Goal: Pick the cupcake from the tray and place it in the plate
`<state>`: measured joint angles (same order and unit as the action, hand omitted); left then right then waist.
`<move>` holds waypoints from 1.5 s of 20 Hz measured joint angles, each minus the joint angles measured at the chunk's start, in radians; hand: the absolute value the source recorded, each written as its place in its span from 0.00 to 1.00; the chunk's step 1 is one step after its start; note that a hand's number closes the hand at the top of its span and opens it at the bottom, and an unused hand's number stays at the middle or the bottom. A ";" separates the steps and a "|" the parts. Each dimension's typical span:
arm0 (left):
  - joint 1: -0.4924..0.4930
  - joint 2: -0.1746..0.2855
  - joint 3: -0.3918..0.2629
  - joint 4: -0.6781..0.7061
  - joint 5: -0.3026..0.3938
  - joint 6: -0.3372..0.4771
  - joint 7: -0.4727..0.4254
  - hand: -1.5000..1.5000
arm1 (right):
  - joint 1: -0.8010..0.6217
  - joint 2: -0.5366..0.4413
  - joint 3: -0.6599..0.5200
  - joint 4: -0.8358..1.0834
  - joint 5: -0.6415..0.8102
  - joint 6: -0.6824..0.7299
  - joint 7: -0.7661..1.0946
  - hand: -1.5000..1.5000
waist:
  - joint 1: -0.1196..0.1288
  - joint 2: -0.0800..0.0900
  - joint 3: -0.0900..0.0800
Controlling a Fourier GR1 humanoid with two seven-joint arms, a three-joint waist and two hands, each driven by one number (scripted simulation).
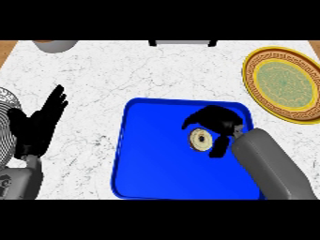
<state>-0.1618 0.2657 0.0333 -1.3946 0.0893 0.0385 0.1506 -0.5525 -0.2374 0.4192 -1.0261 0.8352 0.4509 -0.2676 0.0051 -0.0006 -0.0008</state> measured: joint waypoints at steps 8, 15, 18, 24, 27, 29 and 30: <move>-0.001 -0.017 0.016 -0.016 -0.018 -0.012 0.011 0.50 | 0.024 0.031 -0.022 -0.022 0.057 0.002 -0.074 1.00 | -0.003 -0.004 -0.002; 0.028 -0.029 0.011 -0.032 -0.030 -0.016 0.001 0.50 | 0.017 0.154 -0.158 0.013 0.041 -0.077 0.151 1.00 | 0.000 -0.001 -0.001; 0.016 -0.027 0.014 -0.036 -0.027 -0.017 0.015 0.50 | -0.017 0.193 -0.220 0.024 0.059 -0.174 0.270 1.00 | 0.001 0.001 0.000; 0.001 -0.025 0.027 -0.025 -0.022 -0.018 0.024 0.50 | -0.074 0.203 -0.275 -0.061 0.145 -0.404 0.400 1.00 | -0.009 -0.002 0.001; 0.008 -0.026 0.026 -0.022 -0.028 -0.017 0.018 0.50 | -0.085 0.187 -0.302 -0.139 0.196 -0.522 0.452 1.00 | -0.015 -0.005 0.001; 0.010 -0.031 0.021 -0.026 -0.033 -0.012 0.023 0.50 | -0.068 0.174 -0.314 -0.195 0.235 -0.589 0.488 1.00 | -0.019 -0.006 0.001; 0.010 -0.031 0.026 -0.010 -0.032 -0.014 0.010 0.50 | -0.070 0.172 -0.321 -0.217 0.255 -0.612 0.517 1.00 | -0.020 -0.005 0.000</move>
<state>-0.1520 0.2350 0.0598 -1.4049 0.0573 0.0246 0.1602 -0.6224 -0.0654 0.0979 -1.2435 1.0900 -0.1616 0.2492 -0.0145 -0.0054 -0.0004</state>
